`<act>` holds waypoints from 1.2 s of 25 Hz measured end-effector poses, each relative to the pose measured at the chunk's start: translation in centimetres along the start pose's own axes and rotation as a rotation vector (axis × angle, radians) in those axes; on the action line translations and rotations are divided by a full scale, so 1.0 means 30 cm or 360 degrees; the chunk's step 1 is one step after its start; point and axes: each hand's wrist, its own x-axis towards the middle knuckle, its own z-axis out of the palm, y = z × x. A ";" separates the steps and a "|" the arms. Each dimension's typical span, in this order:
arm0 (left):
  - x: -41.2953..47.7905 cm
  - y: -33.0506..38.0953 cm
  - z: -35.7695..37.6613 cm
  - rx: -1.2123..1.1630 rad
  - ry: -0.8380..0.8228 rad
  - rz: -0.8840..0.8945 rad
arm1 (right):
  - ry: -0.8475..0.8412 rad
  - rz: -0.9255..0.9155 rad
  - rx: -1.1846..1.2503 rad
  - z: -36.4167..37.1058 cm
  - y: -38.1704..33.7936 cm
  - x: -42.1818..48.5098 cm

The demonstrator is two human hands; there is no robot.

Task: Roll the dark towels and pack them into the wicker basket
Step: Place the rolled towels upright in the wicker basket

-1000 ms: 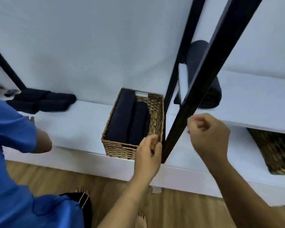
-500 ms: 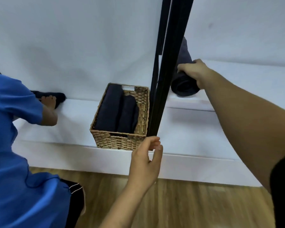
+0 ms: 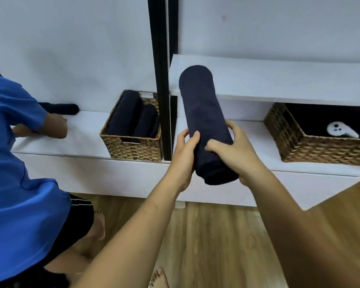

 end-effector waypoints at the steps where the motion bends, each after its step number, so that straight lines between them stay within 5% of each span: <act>1: -0.047 -0.039 -0.008 -0.0143 -0.0012 -0.0043 | -0.0049 0.0033 0.0023 -0.007 0.043 -0.068; 7: -0.346 -0.329 -0.117 -0.0504 0.0240 -0.0270 | -0.0464 0.0282 -0.0062 0.051 0.282 -0.341; 11: -0.410 -0.317 -0.199 -0.0499 0.0364 -0.0256 | -0.0585 0.0376 0.0159 0.127 0.327 -0.348; 16: -0.289 -0.203 -0.322 -0.0368 0.0498 -0.0129 | -0.0766 0.0420 0.0460 0.285 0.269 -0.202; 22: 0.146 0.039 -0.565 -0.0238 0.0429 -0.0044 | -0.0591 0.0077 0.0406 0.585 0.099 0.194; 26: 0.471 0.205 -0.707 0.0372 0.0406 -0.0011 | -0.0398 -0.0010 0.0327 0.776 0.021 0.514; 30: 0.802 0.257 -0.940 0.1712 0.0794 0.0111 | -0.0175 -0.0038 0.0192 0.939 0.020 0.823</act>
